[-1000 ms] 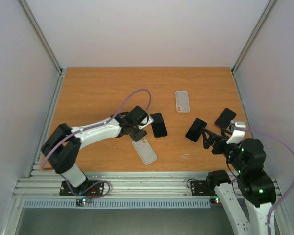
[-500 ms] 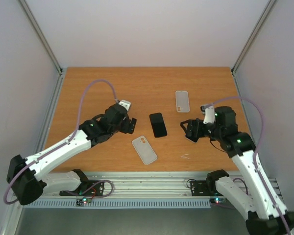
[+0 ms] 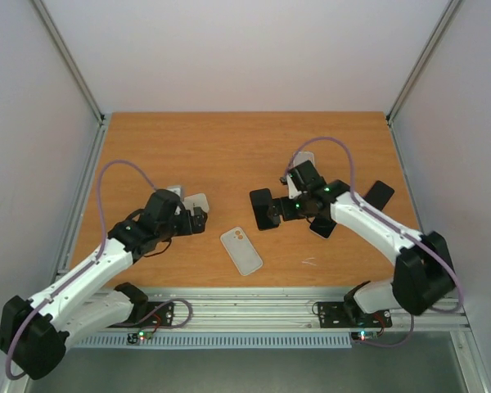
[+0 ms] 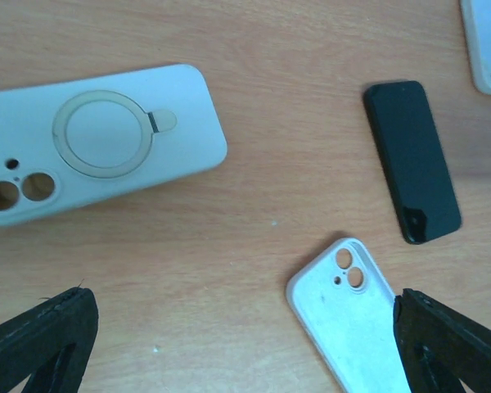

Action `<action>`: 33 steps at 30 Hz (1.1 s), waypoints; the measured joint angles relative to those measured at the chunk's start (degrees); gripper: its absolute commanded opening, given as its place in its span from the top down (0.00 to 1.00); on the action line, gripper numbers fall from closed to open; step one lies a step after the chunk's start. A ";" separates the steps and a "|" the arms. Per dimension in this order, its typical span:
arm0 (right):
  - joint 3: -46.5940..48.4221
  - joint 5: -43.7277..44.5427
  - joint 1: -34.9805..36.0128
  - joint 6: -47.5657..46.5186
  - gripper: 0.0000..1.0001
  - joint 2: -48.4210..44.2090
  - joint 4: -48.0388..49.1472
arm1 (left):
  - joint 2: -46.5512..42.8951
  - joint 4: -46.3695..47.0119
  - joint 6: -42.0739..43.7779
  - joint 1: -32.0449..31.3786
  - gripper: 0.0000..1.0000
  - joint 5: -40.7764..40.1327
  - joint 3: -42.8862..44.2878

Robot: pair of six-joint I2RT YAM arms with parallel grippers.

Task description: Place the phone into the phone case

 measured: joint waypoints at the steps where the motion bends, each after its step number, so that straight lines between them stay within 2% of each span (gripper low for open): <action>1: 1.22 0.72 0.59 0.00 0.01 2.45 0.26 | -0.72 0.42 -0.68 0.35 0.01 1.03 -0.63; 7: 9.29 4.48 3.76 -0.13 0.02 15.67 0.52 | -5.99 1.90 -5.51 3.21 0.01 5.46 -6.64; 14: 17.92 6.78 5.66 -0.57 0.02 27.52 -1.22 | -9.66 0.81 -8.02 3.61 0.01 5.60 -7.82; 20: 21.11 8.96 5.88 -0.57 0.02 33.51 -3.34 | -12.31 0.09 -8.96 3.65 0.01 5.57 -9.35; 33: 27.50 11.30 6.82 -1.09 0.01 40.33 -8.94 | -10.78 1.36 -9.35 3.65 0.01 7.23 -9.97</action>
